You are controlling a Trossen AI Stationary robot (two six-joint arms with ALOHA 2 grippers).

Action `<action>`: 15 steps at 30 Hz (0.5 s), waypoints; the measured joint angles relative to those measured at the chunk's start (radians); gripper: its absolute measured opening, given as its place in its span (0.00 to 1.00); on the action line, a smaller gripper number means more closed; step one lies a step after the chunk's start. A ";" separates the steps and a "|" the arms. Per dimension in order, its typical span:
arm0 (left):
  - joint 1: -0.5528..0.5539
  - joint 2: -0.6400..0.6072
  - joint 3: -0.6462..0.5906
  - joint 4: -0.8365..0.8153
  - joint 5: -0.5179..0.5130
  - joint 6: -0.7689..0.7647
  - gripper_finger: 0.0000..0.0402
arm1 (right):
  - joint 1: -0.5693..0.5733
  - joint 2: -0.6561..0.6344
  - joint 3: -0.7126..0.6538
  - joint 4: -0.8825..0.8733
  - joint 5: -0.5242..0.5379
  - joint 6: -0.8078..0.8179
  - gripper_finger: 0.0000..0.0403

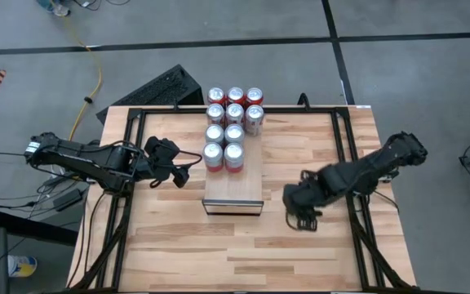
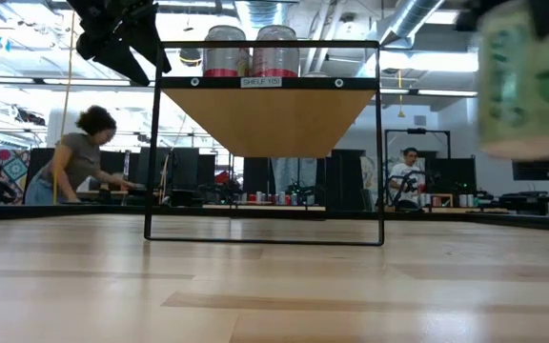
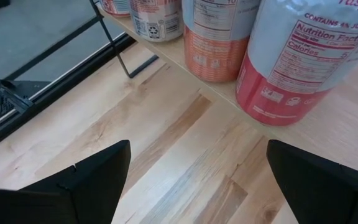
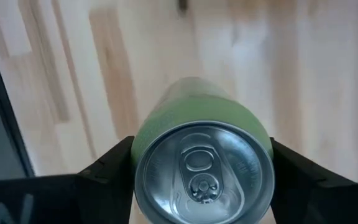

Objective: Place canned beverage on shelf
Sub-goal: Put the green soda can on the shelf

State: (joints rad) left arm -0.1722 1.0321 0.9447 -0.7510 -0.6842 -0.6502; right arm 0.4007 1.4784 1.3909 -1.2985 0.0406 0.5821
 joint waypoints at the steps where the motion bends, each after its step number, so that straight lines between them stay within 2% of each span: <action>1: 0.000 0.000 0.000 0.000 0.000 0.000 0.90 | -0.027 0.000 0.023 -0.005 0.009 -0.045 0.65; 8: 0.000 0.000 0.000 0.000 0.024 0.000 0.90 | -0.201 0.000 0.150 -0.034 0.024 -0.316 0.65; 15: 0.000 0.000 0.000 0.000 0.021 0.000 0.90 | -0.316 0.000 0.251 -0.117 0.054 -0.532 0.65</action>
State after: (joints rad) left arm -0.1722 1.0321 0.9447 -0.7509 -0.6628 -0.6506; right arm 0.0843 1.4780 1.6421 -1.4157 0.0944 0.0502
